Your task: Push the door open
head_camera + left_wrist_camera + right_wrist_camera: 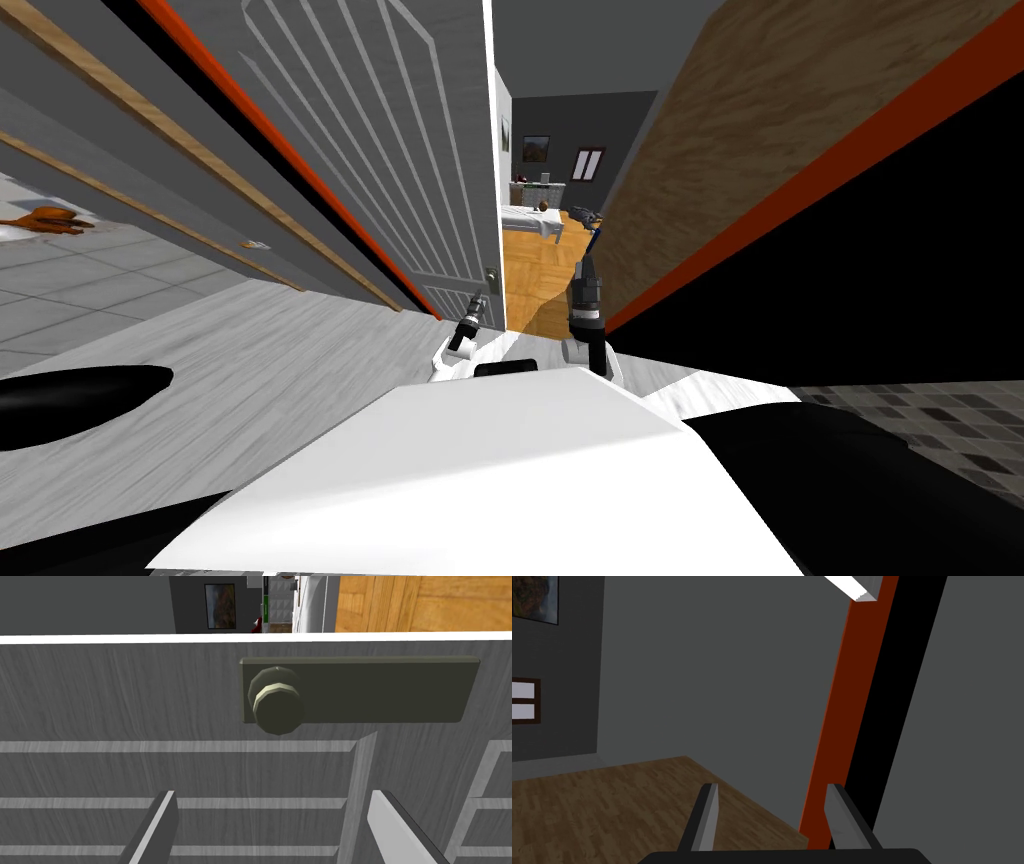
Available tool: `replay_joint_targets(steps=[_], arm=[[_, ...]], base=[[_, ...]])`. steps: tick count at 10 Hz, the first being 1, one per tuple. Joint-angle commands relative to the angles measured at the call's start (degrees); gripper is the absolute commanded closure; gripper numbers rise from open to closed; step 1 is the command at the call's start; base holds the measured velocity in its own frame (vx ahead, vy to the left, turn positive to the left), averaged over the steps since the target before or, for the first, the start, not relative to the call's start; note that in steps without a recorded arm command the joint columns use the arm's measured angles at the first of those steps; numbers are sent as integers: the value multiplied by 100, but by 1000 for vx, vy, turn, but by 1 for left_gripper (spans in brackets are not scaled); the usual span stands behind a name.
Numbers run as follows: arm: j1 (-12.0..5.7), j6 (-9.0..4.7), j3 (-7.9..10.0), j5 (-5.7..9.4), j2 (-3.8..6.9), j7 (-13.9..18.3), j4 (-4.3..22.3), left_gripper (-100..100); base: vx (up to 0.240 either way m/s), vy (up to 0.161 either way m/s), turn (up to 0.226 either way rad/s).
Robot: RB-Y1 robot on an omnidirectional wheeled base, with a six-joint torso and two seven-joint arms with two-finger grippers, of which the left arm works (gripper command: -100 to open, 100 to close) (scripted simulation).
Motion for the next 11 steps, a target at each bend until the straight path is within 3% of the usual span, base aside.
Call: replay_joint_targets(steps=[1, 10, 11], arm=[[0, 0, 0, 0, 0, 0, 0, -100], [-200, -75, 152, 15, -76, -27, 310, -100], [-200, -75, 152, 15, -76, -27, 310, 100]], base=[[58, 71, -20], [171, -50, -23], [-6, 2, 4]])
